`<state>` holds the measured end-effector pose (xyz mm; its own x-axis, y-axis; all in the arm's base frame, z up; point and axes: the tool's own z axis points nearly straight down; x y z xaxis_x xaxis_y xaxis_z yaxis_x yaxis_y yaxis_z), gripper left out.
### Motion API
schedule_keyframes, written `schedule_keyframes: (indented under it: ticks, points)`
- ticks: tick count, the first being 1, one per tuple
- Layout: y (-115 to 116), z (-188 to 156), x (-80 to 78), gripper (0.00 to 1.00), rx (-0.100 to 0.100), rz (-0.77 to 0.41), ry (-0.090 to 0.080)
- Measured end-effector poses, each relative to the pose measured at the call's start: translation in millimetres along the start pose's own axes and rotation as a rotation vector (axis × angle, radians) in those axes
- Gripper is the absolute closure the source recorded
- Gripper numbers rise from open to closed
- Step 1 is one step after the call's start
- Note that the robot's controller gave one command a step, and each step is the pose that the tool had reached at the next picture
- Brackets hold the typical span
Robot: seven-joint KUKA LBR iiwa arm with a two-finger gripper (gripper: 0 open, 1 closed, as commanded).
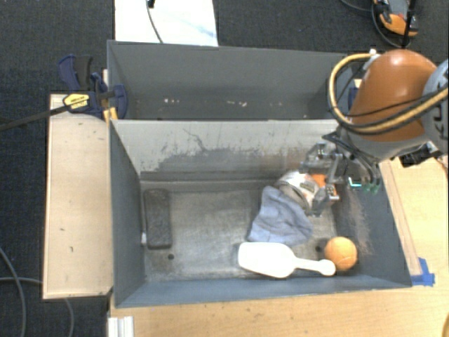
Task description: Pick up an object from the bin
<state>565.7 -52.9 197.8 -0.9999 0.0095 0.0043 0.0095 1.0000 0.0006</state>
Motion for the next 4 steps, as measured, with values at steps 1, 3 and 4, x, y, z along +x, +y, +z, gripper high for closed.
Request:
schedule_keyframes:
  ticks: [1, 3, 4]
  points:
    - [0, -4, -1.7, 0.0, 0.001, -0.002, -0.008]
    - [49, 63, -5.7, 0.0, 0.0, -0.316, -0.004]
    - [35, 59, -16.2, 0.0, 0.001, -0.425, -0.01]
